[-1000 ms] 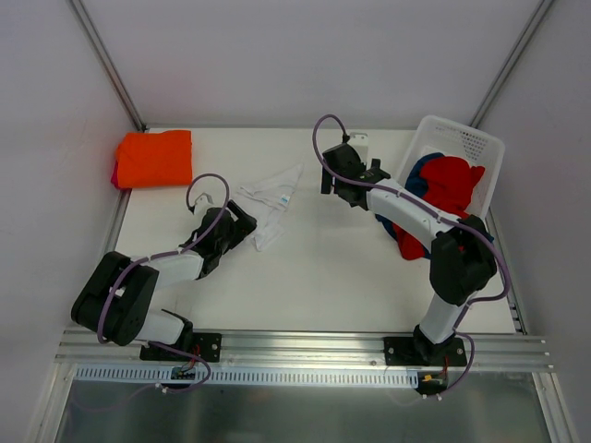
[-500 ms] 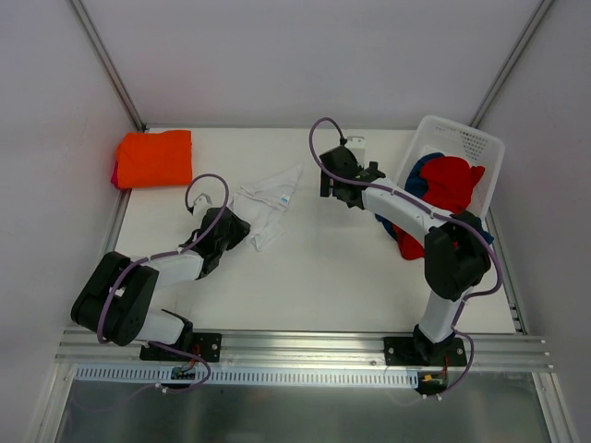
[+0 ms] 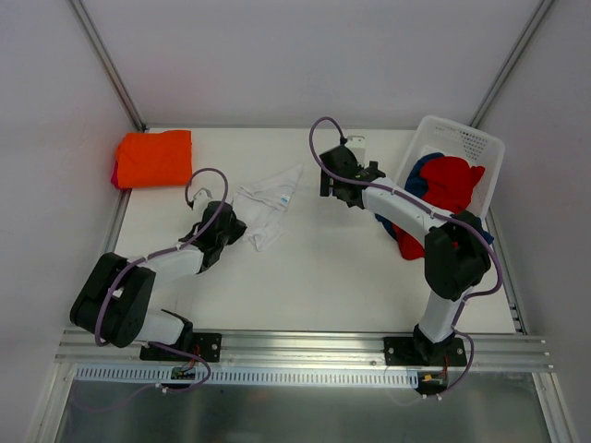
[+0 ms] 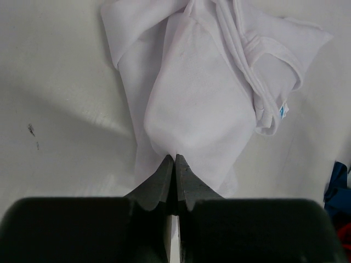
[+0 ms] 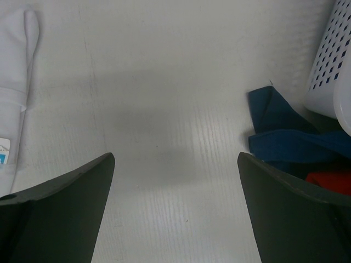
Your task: Fold and stack the t-shirts
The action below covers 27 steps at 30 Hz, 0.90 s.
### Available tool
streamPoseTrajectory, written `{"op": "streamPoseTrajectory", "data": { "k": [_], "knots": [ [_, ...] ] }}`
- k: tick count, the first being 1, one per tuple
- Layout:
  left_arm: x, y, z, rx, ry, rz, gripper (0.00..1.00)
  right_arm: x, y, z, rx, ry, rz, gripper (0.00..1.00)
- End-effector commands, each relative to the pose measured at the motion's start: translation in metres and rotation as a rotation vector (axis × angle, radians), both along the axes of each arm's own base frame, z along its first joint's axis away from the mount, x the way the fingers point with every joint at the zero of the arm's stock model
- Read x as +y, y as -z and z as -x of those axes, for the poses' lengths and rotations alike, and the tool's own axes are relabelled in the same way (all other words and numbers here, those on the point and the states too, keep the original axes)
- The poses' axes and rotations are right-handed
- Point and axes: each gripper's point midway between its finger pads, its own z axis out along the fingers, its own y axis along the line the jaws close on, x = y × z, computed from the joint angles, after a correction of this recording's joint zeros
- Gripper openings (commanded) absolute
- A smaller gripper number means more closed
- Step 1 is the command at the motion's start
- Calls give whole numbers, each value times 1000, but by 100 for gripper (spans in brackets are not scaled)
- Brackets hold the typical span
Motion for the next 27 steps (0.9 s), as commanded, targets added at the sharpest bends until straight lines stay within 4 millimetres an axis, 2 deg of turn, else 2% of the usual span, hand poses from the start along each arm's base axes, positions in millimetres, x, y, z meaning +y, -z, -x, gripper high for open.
{"op": "streamPoseTrajectory", "data": {
  "k": [1, 3, 4, 10, 12, 16, 22, 26, 27],
  "knots": [
    [1, -21, -8, -36, -18, -15, 0, 1, -16, -7, -35, 23, -22, 99],
    [1, -38, -13, -61, -18, -31, 0, 1, -18, -6, -37, 24, -26, 99],
    [3, -39, -10, -45, -14, -53, 0, 1, -18, -6, -34, 23, -31, 100],
    [-4, -140, -24, -215, 24, -135, 0, 11, -20, 7, -9, -5, -77, 99],
    [-5, -181, -29, -287, 40, -153, 0, 18, -22, 14, -2, -32, -88, 99],
    [-6, -233, -32, -365, 57, -168, 0, 26, -25, 32, -1, -68, -98, 99],
    [1, -258, -26, -421, 41, -182, 0, 23, -24, 44, 12, -78, -86, 99],
    [-2, -272, -21, -446, 60, -159, 0, 19, -20, 52, 21, -78, -86, 100],
    [-2, -272, -21, -447, 60, -160, 3, 19, -19, 53, 22, -77, -91, 99]
  ]
}}
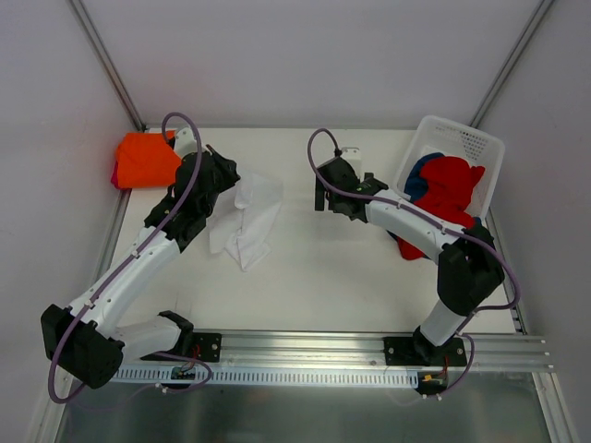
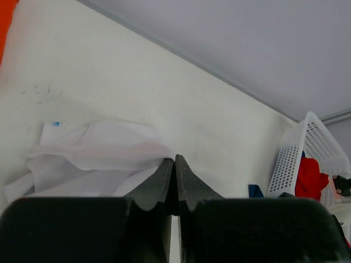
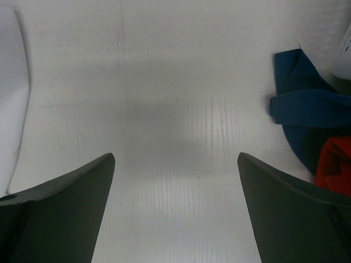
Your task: Fold and stack the t-shirts
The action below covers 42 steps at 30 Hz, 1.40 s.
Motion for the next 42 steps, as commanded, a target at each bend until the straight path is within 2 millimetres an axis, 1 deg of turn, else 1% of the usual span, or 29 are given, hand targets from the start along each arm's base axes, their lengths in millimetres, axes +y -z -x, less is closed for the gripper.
{"op": "streamPoseTrajectory", "data": {
  "k": [1, 4, 6, 8, 9, 10, 11, 12, 13, 14, 15, 16, 17, 18, 19, 20, 21, 22, 23, 25, 29, 32, 35, 37, 38, 39, 40, 41, 42],
  "knots": [
    [2, -31, 6, -62, 10, -8, 3, -1, -11, 8, -13, 10, -36, 99],
    [4, -22, 7, -44, -3, -13, 0, 4, -4, 13, 9, -3, -35, 99],
    [8, -22, 7, -45, -20, -15, 0, 11, -2, 18, 23, -20, -47, 99],
    [14, -26, 6, -56, -49, -35, 0, 25, -1, 25, 37, -57, -73, 100],
    [17, -36, 5, -72, -65, -42, 0, 37, -1, 30, 54, -92, -108, 99],
    [20, -41, 4, -80, -79, -64, 0, 53, -2, 37, 56, -137, -135, 99],
    [24, -41, 1, -69, -97, -92, 0, 65, -3, 42, 59, -170, -161, 99],
    [30, -64, -1, -106, -129, -94, 0, 80, -2, 50, 81, -222, -196, 100],
    [32, -74, -2, -119, -131, -128, 0, 98, -1, 57, 85, -267, -225, 99],
    [31, -79, -7, -119, -128, -152, 0, 107, 0, 61, 98, -293, -237, 99],
    [30, -111, -8, -177, -109, -180, 0, 116, 1, 66, 112, -318, -248, 99],
    [23, -116, -19, -172, -92, -213, 0, 125, 3, 71, 122, -337, -242, 99],
    [21, -119, -23, -149, -78, -250, 0, 129, 2, 72, 125, -346, -241, 100],
    [20, -156, -24, -204, -68, -261, 0, 133, 3, 77, 130, -359, -233, 99],
    [13, -153, -36, -180, -54, -294, 0, 138, 1, 78, 127, -370, -236, 99],
    [12, -172, -37, -200, -50, -294, 0, 141, -1, 79, 124, -377, -240, 99],
    [9, -174, -40, -203, -35, -309, 0, 145, -3, 82, 123, -391, -240, 99],
    [4, -171, -48, -194, -23, -323, 0, 148, -5, 83, 120, -397, -242, 99],
    [2, -176, -50, -204, -21, -324, 0, 150, -6, 85, 118, -402, -242, 99],
    [-1, -168, -58, -181, -17, -337, 0, 155, -7, 93, 120, -415, -241, 99],
    [-7, -158, -62, -159, -4, -325, 0, 165, -6, 100, 112, -440, -236, 99],
    [-10, -154, -63, -154, 8, -316, 0, 168, -8, 95, 92, -440, -234, 100],
    [-8, -157, -63, -158, 1, -323, 0, 172, -4, 94, 94, -447, -229, 99],
    [-6, -160, -62, -163, -4, -326, 0, 175, 7, 95, 107, -451, -231, 100],
    [-6, -161, -61, -166, -3, -324, 0, 184, 8, 93, 91, -465, -260, 99],
    [-6, -162, -60, -169, -4, -323, 0, 184, 27, 94, 109, -478, -239, 100],
    [-6, -163, -60, -172, -4, -321, 0, 188, 35, 93, 110, -491, -243, 99],
    [-6, -163, -59, -172, -3, -321, 0, 196, 37, 91, 99, -515, -263, 99],
    [-5, -163, -59, -170, -4, -323, 0, 199, 43, 90, 101, -526, -259, 100]
  ]
}}
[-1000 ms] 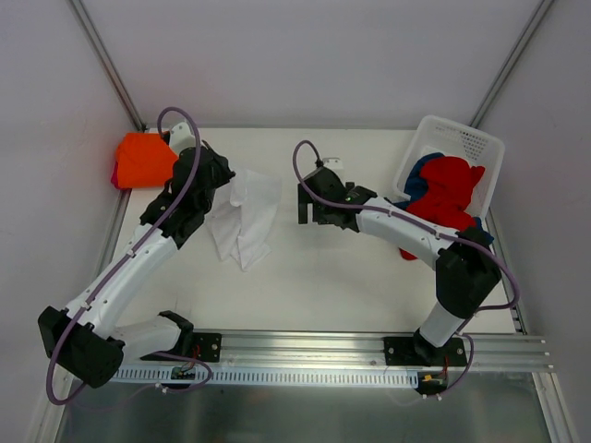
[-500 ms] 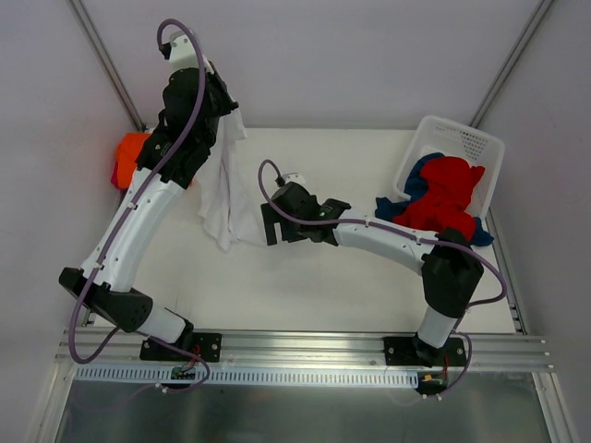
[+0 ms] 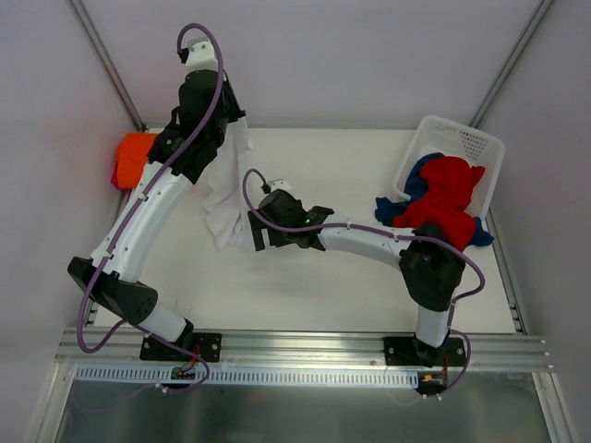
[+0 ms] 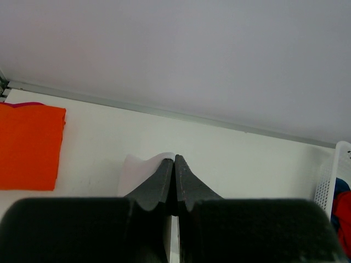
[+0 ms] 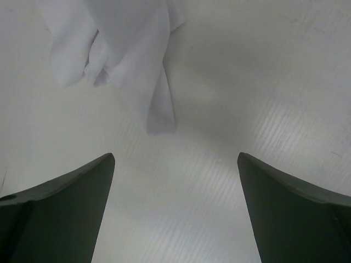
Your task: Fold and stack the t-shirts
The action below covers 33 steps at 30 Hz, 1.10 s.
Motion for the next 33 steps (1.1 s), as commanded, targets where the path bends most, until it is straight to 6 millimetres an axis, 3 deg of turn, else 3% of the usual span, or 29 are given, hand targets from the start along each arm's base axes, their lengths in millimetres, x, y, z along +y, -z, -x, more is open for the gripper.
{"op": "streamPoseTrajectory", "data": {
  "k": [1, 7, 11, 17, 23, 28, 32, 33],
  "knots": [
    [4, -31, 13, -75, 6, 19, 0, 23, 22, -6, -4, -63, -36, 99],
    [7, -26, 12, -66, -15, 0, 0, 43, 37, 4, 71, -97, -74, 99],
    [9, -20, 12, -54, -22, 0, 0, 45, 54, 11, 104, -110, -54, 99],
    [8, -16, 12, -47, -23, 7, 0, 50, 65, 11, 121, -132, -36, 98],
    [9, -15, 12, -46, -28, 8, 0, 57, 71, 5, 105, -152, -23, 91],
    [11, -14, 12, -44, -35, 1, 0, 60, 76, 4, 117, -160, -23, 69],
    [11, -13, 10, -43, -38, 0, 0, 60, 79, 6, 124, -160, -20, 40],
    [10, -12, 11, -41, -37, -1, 0, 58, 80, 5, 126, -158, -15, 37]
  ]
}}
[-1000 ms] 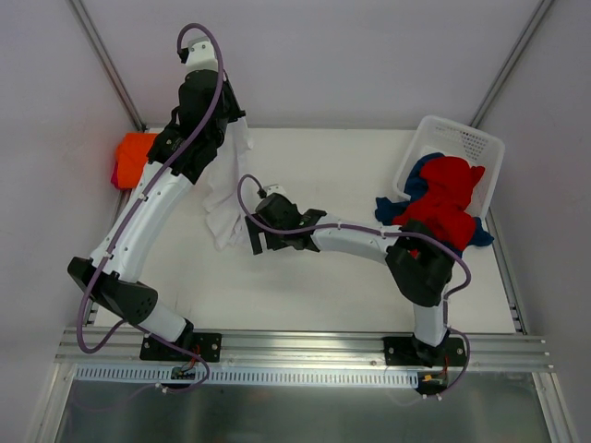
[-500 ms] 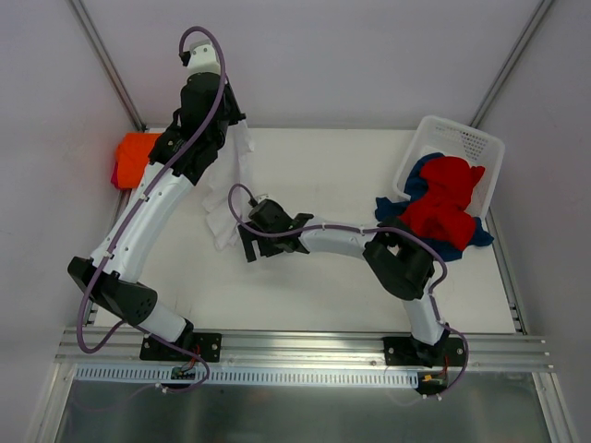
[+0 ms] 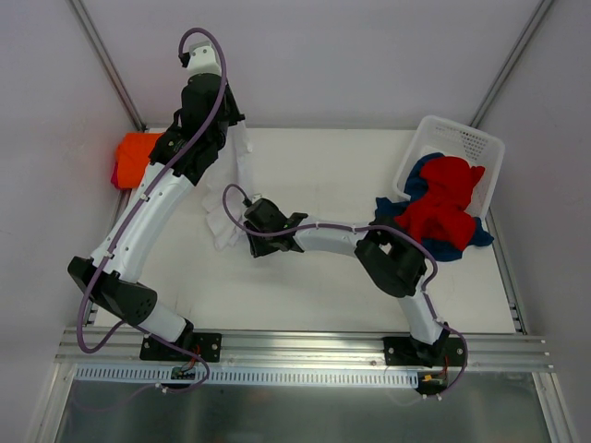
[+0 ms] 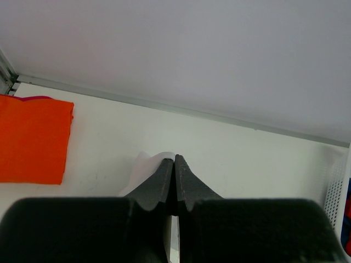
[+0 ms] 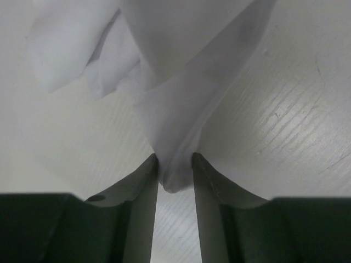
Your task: Fold and stack the t-shirts
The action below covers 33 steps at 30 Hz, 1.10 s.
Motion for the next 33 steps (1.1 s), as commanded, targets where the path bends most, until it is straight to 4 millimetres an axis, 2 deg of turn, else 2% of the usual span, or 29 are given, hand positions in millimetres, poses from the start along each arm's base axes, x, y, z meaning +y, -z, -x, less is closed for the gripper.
{"op": "streamPoseTrajectory", "data": {
  "k": [1, 2, 3, 5, 8, 10, 13, 14, 16, 17, 18, 19, 20, 21, 22, 23, 24, 25, 26, 28, 30, 31, 33],
  "knots": [
    [6, -23, 10, -61, -15, 16, 0, 5, 3, 2, 17, -10, -3, 33],
    [6, -23, 10, -61, -16, 16, 0, 4, 4, 2, 17, -9, 0, 27],
    [7, -23, 10, -61, -17, 14, 0, 3, 5, 2, 19, -9, 3, 14],
    [7, -22, 10, -60, -20, 12, 0, 2, 6, 4, 22, -11, 8, 1],
    [9, -24, 11, -64, -24, 7, 0, -7, 3, 4, 10, -2, 26, 1],
    [13, -27, 15, -71, -32, 2, 0, -21, -2, 0, -12, 24, 51, 1],
    [20, -30, 22, -79, -45, -3, 0, -59, -27, -9, -88, 80, 87, 1],
    [21, -27, 24, -74, -47, -3, 0, -79, -46, -14, -135, 116, 111, 1],
    [26, -33, 35, -91, -45, 12, 0, -104, -70, -23, -204, 138, 146, 1],
    [27, -29, 38, -84, -45, 11, 0, -125, -78, -27, -243, 169, 200, 1],
    [29, -31, 41, -89, -45, 14, 0, -139, -108, -33, -301, 187, 187, 1],
    [34, -38, 50, -107, -46, 25, 0, -150, -120, -36, -329, 200, 192, 1],
    [34, -35, 54, -103, -39, 29, 0, -164, -133, -39, -360, 220, 213, 1],
    [36, -36, 59, -108, -36, 34, 0, -176, -162, -44, -400, 252, 182, 0],
    [40, -44, 68, -131, -33, 48, 0, -185, -175, -45, -420, 257, 181, 1],
    [41, -40, 73, -124, -26, 51, 0, -195, -185, -45, -423, 263, 182, 1],
    [43, -40, 77, -130, -26, 54, 0, -205, -212, -49, -453, 300, 142, 1],
    [48, -46, 87, -148, -25, 66, 0, -212, -222, -49, -475, 293, 147, 1],
    [49, -41, 89, -139, -25, 62, 0, -219, -232, -49, -490, 304, 154, 1],
    [55, -48, 103, -160, -18, 76, 0, -228, -263, -49, -540, 324, 121, 0],
    [53, -48, 111, -162, 14, 86, 0, -239, -280, -49, -569, 325, 140, 0],
    [54, -54, 120, -180, 32, 97, 0, -241, -300, -50, -597, 335, 121, 0],
    [52, -59, 132, -189, 75, 105, 0, -256, -317, -49, -627, 349, 163, 0]
  ]
}}
